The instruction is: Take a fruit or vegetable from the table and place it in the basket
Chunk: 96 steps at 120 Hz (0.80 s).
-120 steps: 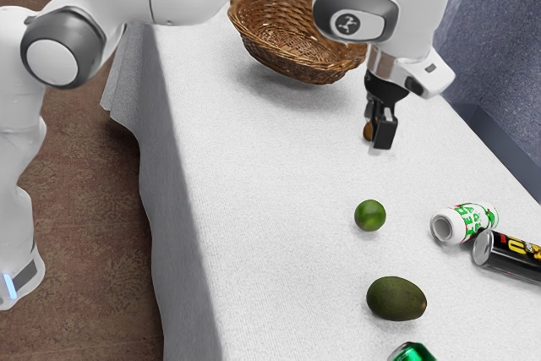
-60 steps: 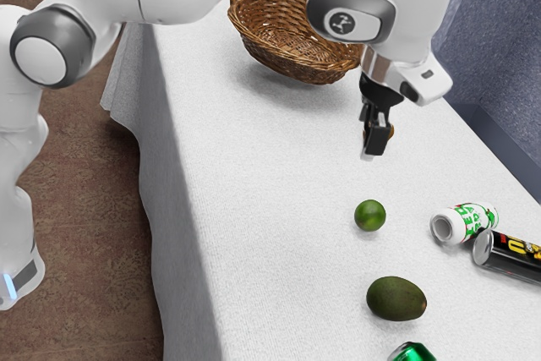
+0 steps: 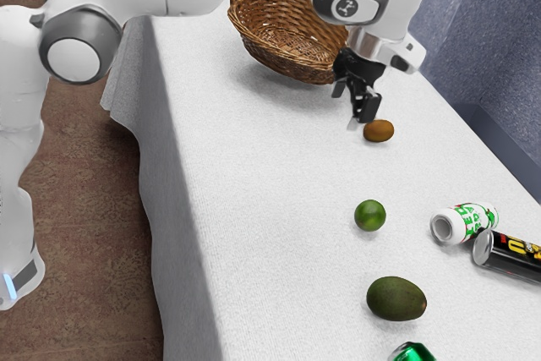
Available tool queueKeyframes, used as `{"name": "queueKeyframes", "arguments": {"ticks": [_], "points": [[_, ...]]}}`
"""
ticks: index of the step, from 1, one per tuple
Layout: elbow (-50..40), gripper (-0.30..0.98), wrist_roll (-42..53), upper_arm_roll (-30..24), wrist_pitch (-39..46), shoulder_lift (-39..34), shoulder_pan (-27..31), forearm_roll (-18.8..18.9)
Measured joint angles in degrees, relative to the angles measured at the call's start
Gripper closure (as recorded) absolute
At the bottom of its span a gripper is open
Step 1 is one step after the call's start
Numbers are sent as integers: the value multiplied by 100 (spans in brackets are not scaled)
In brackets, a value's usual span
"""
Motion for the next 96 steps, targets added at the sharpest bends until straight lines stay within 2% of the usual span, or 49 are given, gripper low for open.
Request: {"name": "queueKeyframes", "arguments": {"ticks": [10,18,30,43,55,76,96], "points": [[-20,0,-98,-101,155,171,204,-136],[-7,0,-126,-600,247,201,554,-177],[207,0,-88,-1146,350,313,762,-213],[424,0,21,-2010,447,481,935,-227],[99,0,105,-2478,583,437,888,-240],[-38,0,207,-2797,798,443,551,-270],[-756,0,254,-2812,1100,219,214,-443]]}}
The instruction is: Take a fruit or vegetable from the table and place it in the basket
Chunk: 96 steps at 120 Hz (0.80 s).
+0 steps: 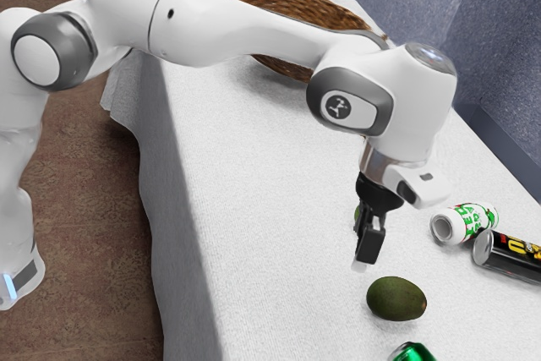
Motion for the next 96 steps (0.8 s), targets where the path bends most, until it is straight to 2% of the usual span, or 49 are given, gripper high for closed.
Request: {"name": "queueKeyframes", "arguments": {"ticks": [74,96], "points": [[-419,0,42,41,621,20,13,-376],[20,0,116,-6,686,444,190,-370]]}}
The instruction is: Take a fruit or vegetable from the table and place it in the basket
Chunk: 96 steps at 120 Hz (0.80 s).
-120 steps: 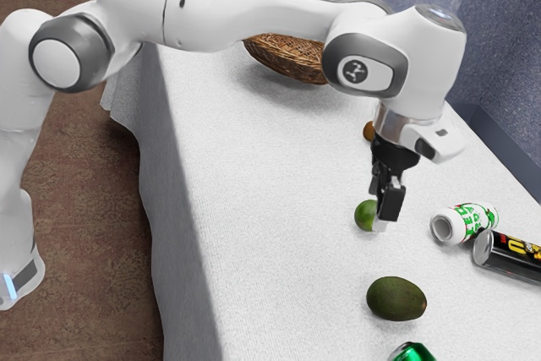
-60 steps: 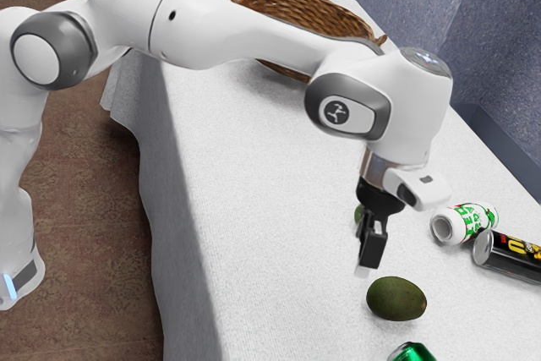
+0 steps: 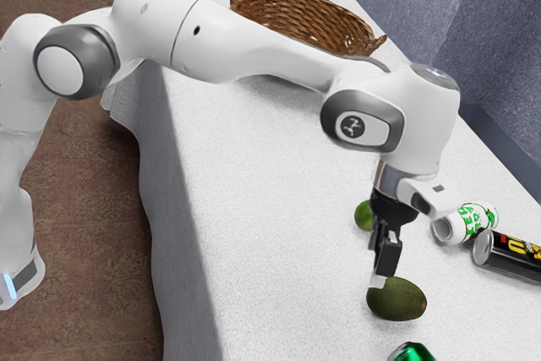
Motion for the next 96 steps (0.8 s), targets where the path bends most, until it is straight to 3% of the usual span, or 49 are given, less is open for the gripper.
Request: {"name": "queueKeyframes", "arguments": {"ticks": [96], "points": [[180,0,500,55,276,387,126,-116]]}}
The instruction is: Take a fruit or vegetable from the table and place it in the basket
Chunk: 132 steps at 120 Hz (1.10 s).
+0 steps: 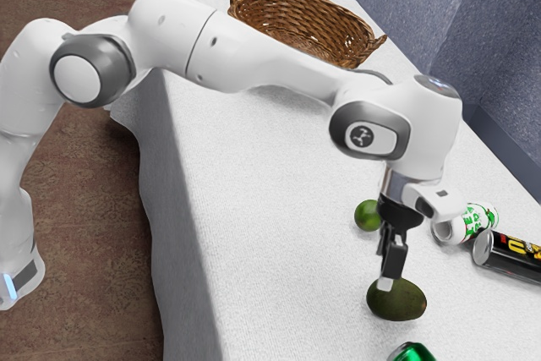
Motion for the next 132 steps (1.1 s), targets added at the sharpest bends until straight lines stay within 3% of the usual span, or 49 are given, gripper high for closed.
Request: {"name": "queueKeyframes", "arguments": {"ticks": [41,132], "points": [[466,0,262,-83,31,425,66,-2],[394,0,605,120,43,431,151,-147]]}}
